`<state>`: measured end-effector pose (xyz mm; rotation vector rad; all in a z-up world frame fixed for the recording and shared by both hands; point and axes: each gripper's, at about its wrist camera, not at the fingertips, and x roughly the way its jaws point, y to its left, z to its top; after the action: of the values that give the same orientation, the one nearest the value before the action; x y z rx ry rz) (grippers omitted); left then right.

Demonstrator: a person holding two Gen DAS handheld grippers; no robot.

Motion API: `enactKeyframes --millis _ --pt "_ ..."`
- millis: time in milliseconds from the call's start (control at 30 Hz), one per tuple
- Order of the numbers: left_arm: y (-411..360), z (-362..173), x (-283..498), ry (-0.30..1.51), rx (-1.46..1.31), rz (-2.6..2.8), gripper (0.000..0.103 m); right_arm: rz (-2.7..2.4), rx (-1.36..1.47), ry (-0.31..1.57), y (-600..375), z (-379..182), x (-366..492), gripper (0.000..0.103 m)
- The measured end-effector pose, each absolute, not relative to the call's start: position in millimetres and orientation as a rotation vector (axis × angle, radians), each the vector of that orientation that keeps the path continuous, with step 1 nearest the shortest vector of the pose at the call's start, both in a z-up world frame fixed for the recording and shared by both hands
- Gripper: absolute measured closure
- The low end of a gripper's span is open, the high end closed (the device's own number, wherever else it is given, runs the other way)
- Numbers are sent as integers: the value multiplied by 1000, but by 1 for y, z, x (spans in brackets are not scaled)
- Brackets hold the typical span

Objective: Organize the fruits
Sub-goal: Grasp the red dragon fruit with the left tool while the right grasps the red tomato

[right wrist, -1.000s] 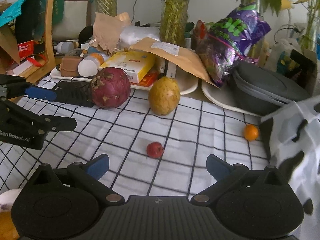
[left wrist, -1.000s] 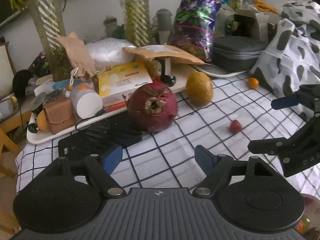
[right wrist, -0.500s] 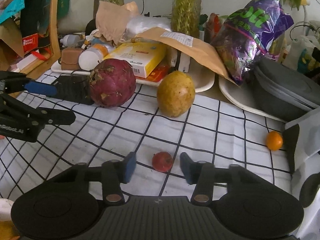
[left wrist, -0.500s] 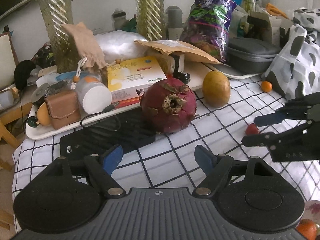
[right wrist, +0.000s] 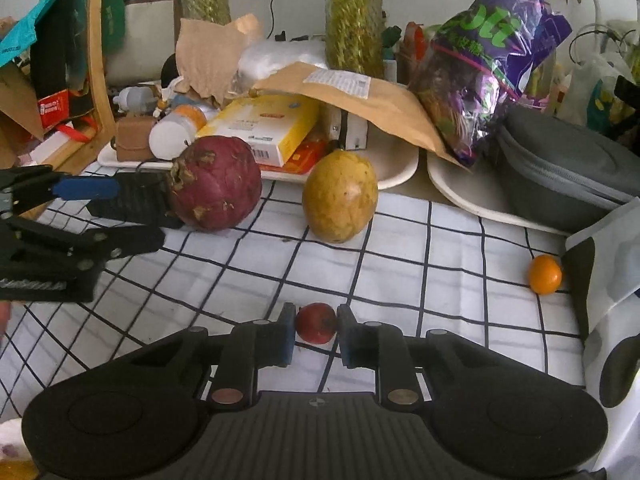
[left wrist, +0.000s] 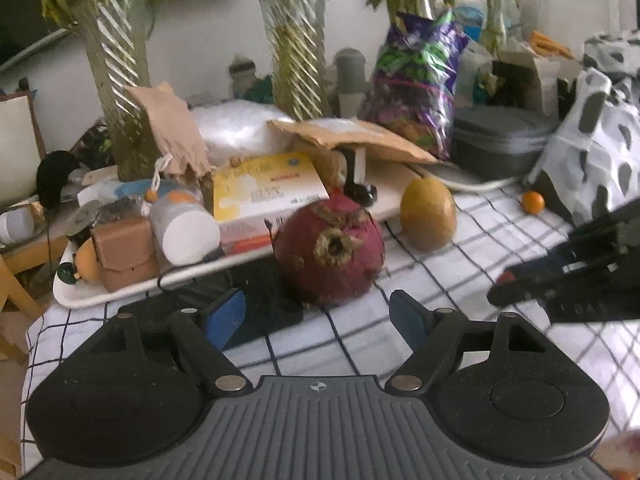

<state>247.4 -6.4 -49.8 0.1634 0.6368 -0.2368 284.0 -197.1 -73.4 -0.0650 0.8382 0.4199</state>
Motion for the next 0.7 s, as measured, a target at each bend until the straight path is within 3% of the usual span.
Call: enactKeyframes --millis 200,333,700 --pt "-3 -52 268 641 38 -230 24 443 -93 840 -196 -71 282 81" --pt "-9 -54 277 623 25 -222 13 451 -90 830 -199 -67 281 81" --pt "-21 -69 307 665 22 -187 12 450 -81 835 -209 -67 279 81"
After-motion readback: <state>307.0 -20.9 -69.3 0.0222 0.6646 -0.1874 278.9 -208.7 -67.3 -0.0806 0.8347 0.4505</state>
